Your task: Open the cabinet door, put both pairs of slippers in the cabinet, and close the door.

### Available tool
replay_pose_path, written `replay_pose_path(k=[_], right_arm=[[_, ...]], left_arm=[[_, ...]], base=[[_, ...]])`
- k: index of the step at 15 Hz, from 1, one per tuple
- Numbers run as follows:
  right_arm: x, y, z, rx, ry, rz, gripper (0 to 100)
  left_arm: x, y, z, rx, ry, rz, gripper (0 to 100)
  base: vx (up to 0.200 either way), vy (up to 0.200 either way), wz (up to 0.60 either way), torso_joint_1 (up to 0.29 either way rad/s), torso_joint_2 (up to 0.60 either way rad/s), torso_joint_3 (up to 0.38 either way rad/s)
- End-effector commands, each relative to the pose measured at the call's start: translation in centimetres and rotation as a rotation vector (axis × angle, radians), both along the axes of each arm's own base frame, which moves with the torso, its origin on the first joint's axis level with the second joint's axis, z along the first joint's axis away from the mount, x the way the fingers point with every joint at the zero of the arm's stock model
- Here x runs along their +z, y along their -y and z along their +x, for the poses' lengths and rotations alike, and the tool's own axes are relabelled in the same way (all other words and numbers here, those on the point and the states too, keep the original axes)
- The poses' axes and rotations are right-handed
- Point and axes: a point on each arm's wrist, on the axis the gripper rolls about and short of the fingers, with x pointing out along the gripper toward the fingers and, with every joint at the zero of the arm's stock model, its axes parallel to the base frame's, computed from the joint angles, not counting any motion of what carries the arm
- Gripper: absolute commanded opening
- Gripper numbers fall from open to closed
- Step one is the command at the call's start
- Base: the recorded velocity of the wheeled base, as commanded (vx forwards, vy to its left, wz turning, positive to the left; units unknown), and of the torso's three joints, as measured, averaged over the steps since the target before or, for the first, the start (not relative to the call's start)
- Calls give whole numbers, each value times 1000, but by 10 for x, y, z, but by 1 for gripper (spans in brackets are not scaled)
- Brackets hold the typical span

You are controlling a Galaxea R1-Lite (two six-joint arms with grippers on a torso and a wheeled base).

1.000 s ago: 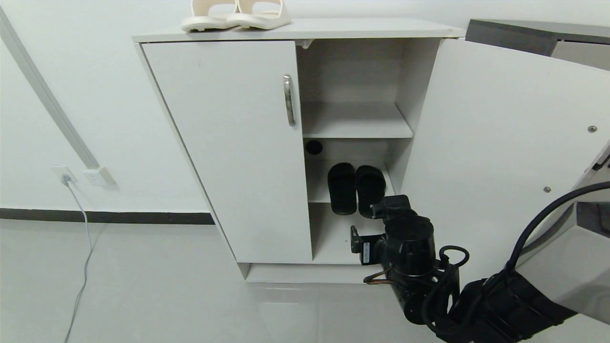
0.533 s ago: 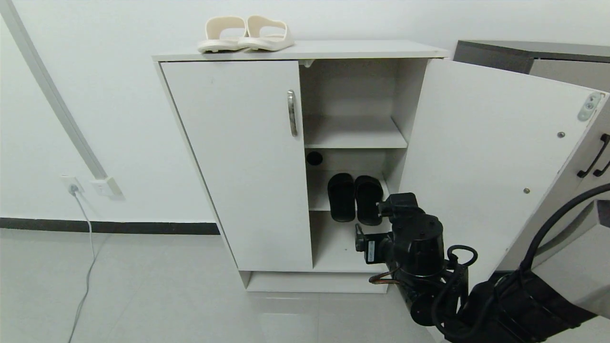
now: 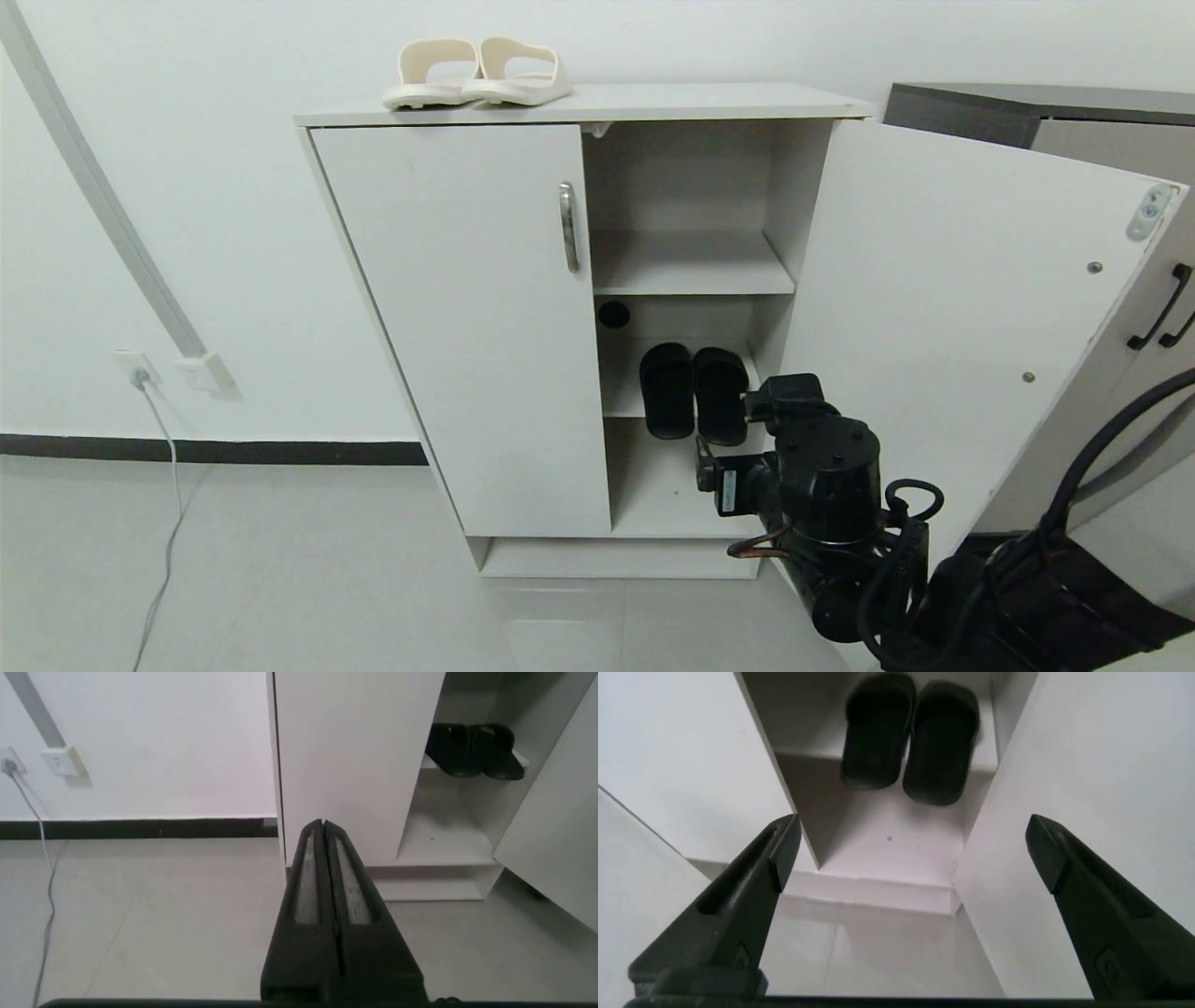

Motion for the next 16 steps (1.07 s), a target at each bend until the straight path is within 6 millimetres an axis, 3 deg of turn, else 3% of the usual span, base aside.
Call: replay_pose_path(k=[1, 16], right_arm=[[-2, 0, 0, -1, -5, -6, 100], [-6, 2, -1, 7, -14, -36, 100]], left_arm=[[0, 0, 0, 1, -1, -1, 0], [0, 0, 0, 2, -1, -4, 0]], base=[[0, 200, 0, 7, -2, 12], [0, 187, 0, 2, 2, 2]])
